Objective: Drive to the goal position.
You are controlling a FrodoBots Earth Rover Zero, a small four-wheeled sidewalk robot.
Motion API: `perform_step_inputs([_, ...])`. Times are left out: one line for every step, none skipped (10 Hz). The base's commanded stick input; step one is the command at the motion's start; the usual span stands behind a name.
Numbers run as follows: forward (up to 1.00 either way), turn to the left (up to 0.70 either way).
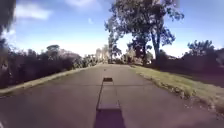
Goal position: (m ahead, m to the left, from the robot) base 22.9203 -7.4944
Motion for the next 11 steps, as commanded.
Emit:
perform_step_inputs([1.0, 0.0])
perform_step_inputs([1.0, 0.0])
perform_step_inputs([1.0, 0.0])
perform_step_inputs([1.0, 0.0])
perform_step_inputs([1.0, 0.0])
perform_step_inputs([1.0, 0.0])
perform_step_inputs([1.0, 0.0])
perform_step_inputs([1.0, 0.0])
perform_step_inputs([1.0, 0.0])
perform_step_inputs([1.0, 0.0])
perform_step_inputs([1.0, 0.0])
